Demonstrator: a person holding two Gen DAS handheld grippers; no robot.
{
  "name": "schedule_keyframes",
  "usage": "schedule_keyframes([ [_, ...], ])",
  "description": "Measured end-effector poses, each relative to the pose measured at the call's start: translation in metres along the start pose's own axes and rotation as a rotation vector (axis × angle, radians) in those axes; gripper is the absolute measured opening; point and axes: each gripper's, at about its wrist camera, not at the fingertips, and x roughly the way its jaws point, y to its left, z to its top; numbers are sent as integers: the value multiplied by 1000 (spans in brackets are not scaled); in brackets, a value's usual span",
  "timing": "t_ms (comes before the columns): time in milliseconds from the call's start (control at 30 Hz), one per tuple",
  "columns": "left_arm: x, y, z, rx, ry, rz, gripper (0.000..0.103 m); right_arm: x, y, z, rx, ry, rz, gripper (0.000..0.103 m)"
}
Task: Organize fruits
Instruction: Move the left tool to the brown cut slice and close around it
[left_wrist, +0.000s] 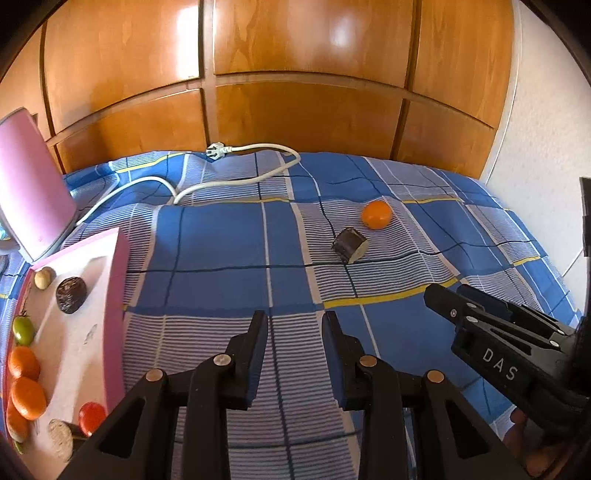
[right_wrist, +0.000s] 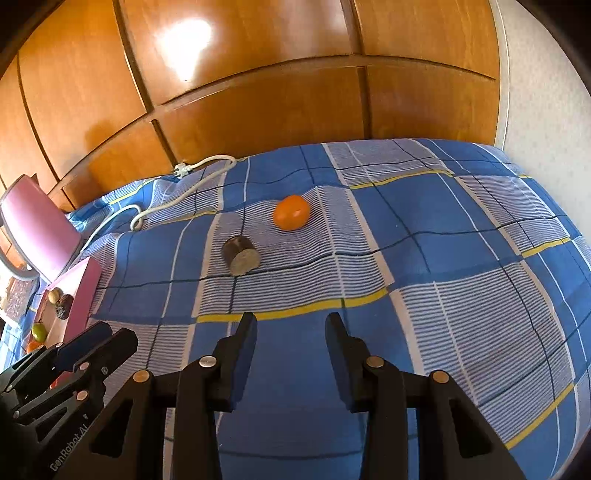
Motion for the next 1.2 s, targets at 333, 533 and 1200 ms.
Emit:
schedule_keyframes([
  [333,25,-10,9,4,25,-10,31,16,-10,11,-1,18,-6,39],
  [533,36,-15,15,11,27,-20,31,26,-20,18,9,29,-10,39],
  [1200,81,-36,44,-31,17,-100,35,52,-35,54,16,34,13,39],
])
